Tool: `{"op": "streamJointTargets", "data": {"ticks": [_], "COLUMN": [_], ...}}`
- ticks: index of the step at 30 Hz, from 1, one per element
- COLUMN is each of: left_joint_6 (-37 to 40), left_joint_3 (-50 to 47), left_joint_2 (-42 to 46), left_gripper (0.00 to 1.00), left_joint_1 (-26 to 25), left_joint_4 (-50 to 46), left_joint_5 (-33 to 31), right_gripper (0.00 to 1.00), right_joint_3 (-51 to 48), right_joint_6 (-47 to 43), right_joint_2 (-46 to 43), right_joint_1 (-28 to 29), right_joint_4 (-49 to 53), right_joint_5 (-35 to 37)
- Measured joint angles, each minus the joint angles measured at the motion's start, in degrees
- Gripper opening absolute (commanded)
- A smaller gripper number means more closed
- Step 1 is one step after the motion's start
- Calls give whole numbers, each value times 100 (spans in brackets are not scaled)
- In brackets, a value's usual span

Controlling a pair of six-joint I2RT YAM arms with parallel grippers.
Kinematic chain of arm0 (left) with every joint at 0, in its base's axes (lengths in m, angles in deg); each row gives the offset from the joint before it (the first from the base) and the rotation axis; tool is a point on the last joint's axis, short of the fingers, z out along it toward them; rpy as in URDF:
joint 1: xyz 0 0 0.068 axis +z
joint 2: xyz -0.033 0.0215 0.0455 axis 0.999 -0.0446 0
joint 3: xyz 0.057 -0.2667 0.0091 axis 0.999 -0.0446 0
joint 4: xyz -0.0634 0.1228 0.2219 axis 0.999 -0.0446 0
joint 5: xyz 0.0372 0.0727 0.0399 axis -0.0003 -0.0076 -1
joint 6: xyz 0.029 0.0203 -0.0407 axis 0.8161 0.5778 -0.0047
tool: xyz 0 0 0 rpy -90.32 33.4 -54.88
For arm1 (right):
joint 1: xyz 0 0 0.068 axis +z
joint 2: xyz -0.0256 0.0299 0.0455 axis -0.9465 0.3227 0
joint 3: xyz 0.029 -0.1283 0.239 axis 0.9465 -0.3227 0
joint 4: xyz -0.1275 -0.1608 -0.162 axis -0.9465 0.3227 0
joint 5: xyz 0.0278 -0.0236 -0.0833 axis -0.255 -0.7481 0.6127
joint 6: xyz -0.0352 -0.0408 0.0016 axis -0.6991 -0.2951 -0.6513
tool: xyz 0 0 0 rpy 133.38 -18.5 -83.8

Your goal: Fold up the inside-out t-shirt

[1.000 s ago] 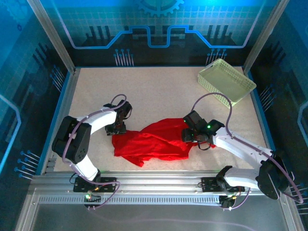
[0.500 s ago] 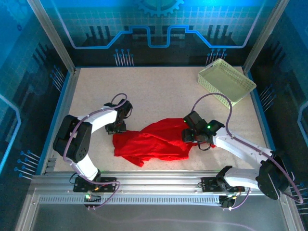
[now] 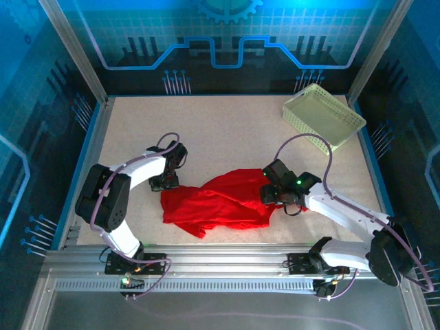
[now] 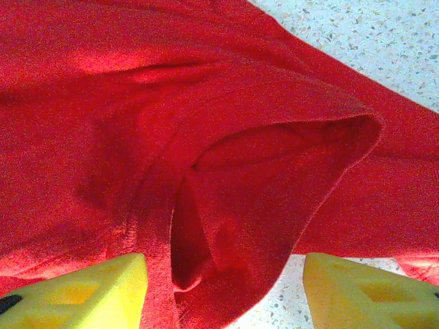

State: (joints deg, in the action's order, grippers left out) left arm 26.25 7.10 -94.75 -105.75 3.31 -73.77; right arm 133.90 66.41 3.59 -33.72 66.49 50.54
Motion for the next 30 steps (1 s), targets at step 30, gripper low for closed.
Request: {"op": "streamJointTargets", "data": {"ticks": [30], "left_joint_6": [-4], "left_joint_3": [-282], "left_joint_2": [741], "left_gripper": [0], "left_joint_1": [52], "left_joint_4": [155], "left_joint_5": [0], "right_gripper": [55], "right_joint_3": [-142], "right_joint_6": [149], "right_joint_2": [573], "right_joint_1": [153], "right_joint_4": [-671], "right_joint_5": [-820]}}
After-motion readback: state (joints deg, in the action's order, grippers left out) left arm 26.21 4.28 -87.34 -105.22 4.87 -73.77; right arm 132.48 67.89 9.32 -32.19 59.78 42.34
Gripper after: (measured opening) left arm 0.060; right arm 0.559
